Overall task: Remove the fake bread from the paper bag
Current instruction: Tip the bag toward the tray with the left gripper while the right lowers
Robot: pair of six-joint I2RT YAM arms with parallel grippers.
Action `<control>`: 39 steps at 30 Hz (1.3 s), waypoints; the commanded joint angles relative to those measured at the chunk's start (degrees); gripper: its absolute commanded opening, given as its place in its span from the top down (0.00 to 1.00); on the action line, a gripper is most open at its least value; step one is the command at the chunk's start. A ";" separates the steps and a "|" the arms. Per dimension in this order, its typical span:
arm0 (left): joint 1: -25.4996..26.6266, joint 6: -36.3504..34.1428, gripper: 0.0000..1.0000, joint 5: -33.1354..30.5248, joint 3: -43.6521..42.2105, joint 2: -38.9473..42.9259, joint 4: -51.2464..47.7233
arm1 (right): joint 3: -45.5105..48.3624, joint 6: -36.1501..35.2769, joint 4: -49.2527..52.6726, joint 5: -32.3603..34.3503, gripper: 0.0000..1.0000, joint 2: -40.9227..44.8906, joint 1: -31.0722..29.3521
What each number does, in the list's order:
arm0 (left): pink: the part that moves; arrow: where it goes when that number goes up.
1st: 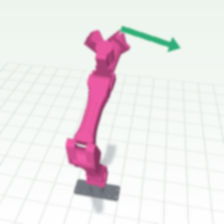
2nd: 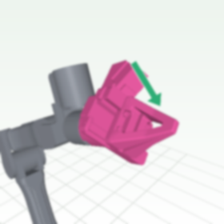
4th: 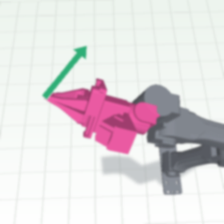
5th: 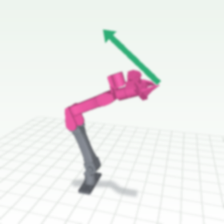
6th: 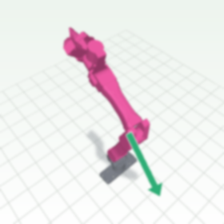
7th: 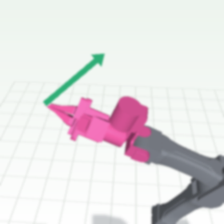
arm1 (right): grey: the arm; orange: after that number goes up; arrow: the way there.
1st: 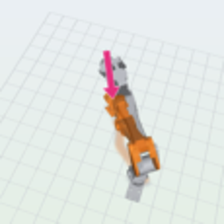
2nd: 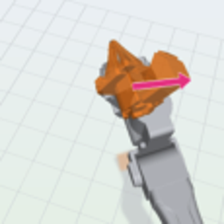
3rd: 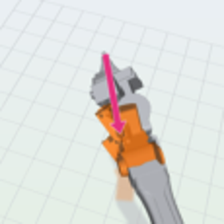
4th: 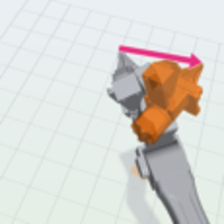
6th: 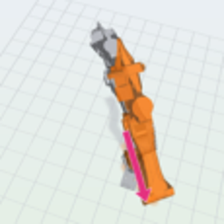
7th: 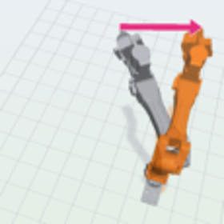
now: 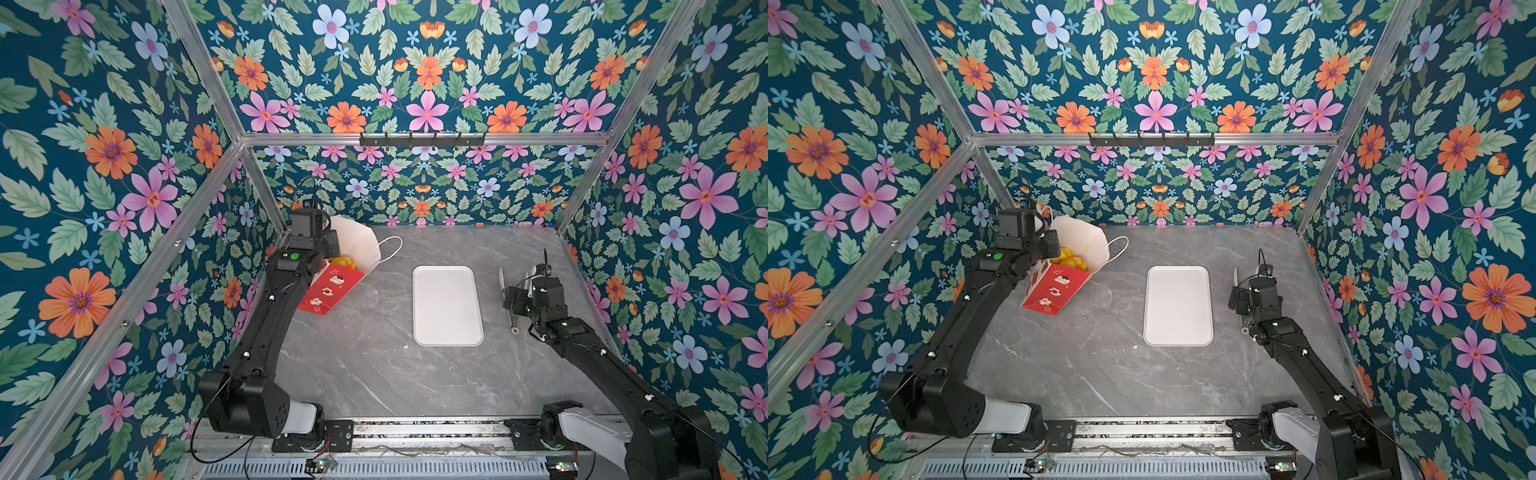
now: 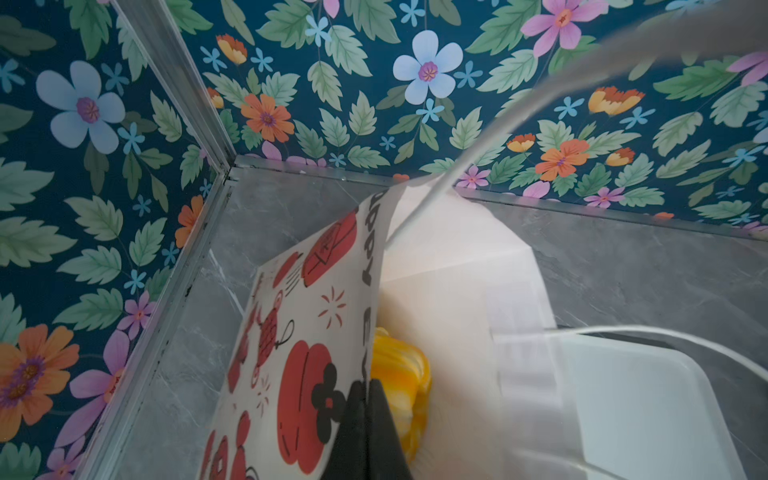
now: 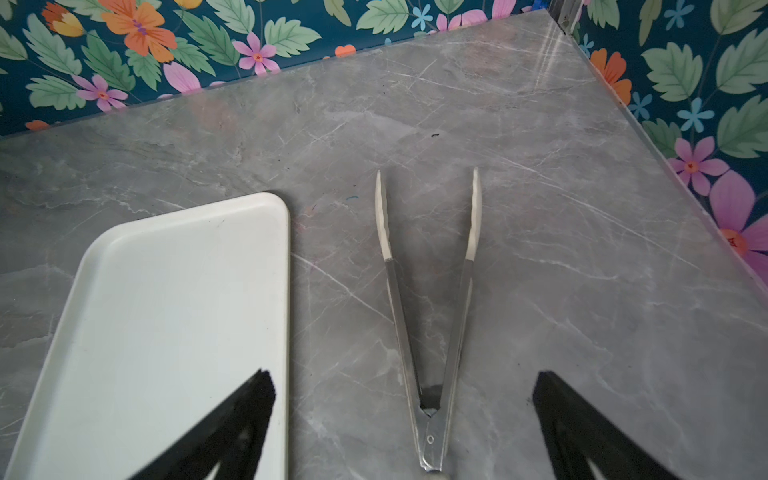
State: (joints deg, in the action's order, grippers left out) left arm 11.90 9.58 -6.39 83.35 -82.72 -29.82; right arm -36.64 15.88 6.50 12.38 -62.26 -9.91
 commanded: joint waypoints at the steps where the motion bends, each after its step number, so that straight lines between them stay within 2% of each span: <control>1: 3.41 -4.07 1.00 -2.85 0.83 -3.05 4.64 | -0.69 0.12 3.13 3.24 0.01 -0.35 0.15; 4: 7.52 -4.66 1.00 -3.63 1.29 -6.40 5.68 | -0.77 1.66 5.61 4.01 0.01 -0.57 0.95; 7: 10.77 -4.60 1.00 -4.24 0.40 -7.98 7.37 | -0.80 3.78 7.21 1.44 0.01 -0.80 3.76; 10: 12.83 -3.91 1.00 -3.43 -1.35 -8.38 9.41 | -1.50 5.56 9.64 -2.14 0.01 -1.10 7.43; 13: 14.52 -2.73 1.00 -1.77 -2.81 -8.68 11.53 | -1.85 5.64 10.95 -1.67 0.01 -1.81 8.15; 20: 18.31 -0.88 1.00 -0.64 -4.87 -9.01 14.10 | -5.19 6.31 13.53 -3.47 0.01 -11.15 9.30; 24: 19.03 0.06 1.00 0.17 -7.63 -7.58 16.45 | -8.11 5.29 14.40 -7.24 0.01 -16.45 9.91; 29: 19.12 0.79 1.00 1.67 -9.80 -6.76 18.00 | -10.33 4.22 13.14 -13.31 0.01 -18.73 9.91; 39: 19.12 0.57 1.00 2.39 -11.47 -6.10 19.30 | -19.56 -1.29 19.71 -18.30 0.02 -31.27 9.93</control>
State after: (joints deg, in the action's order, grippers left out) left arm 31.07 10.15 -4.54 71.90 -89.36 -12.67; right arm -54.72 17.08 22.76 -3.07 -91.15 0.05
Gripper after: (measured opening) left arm 0.050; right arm 0.986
